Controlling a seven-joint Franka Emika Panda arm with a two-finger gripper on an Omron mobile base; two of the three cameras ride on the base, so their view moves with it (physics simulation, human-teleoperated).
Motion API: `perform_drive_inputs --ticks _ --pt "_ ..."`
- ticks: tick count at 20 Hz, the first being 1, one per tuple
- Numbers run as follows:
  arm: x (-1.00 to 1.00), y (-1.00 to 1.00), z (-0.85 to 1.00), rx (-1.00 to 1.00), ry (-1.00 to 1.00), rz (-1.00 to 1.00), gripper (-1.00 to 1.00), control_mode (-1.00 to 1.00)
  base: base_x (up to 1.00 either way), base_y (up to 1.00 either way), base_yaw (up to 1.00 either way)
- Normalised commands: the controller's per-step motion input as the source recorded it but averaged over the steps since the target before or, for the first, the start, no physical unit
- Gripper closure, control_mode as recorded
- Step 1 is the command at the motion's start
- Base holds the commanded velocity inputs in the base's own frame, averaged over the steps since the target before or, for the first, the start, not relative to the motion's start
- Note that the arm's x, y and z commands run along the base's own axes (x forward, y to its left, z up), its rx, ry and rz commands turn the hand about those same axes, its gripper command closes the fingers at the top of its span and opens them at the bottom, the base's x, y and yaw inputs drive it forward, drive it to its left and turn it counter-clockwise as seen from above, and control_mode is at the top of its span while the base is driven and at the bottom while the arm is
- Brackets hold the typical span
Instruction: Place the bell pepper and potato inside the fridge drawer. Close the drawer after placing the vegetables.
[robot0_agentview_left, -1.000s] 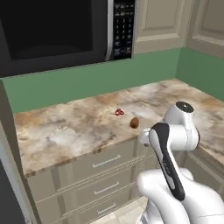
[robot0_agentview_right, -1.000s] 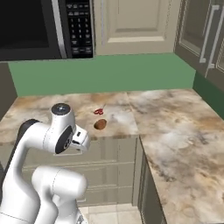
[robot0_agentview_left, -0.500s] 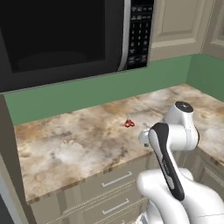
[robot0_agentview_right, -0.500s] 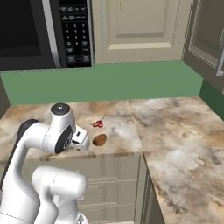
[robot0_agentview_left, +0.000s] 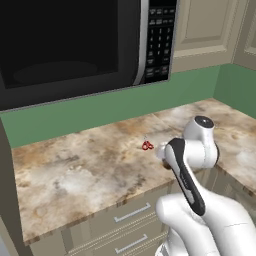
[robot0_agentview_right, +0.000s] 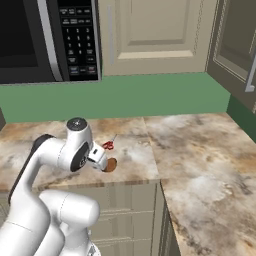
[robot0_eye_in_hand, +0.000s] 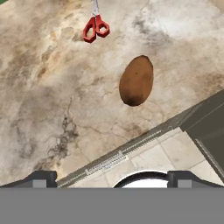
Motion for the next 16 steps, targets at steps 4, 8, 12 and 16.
perform_drive_inputs --ticks 4,8,12,16 --pt "0.72 -0.1 -0.18 0.0 0.18 -0.19 -1.0 -1.0 0.0 0.0 0.0" --pt "0.6 -0.34 -0.42 0.01 0.26 -0.14 -1.0 -1.0 0.0 0.0 0.0" --pt "0.41 -0.36 -0.42 0.0 0.22 -0.11 -1.0 -1.0 0.0 0.0 0.0" --pt "0.21 -0.14 -0.41 0.0 0.05 0.0 -1.0 -1.0 0.0 0.0 0.0"
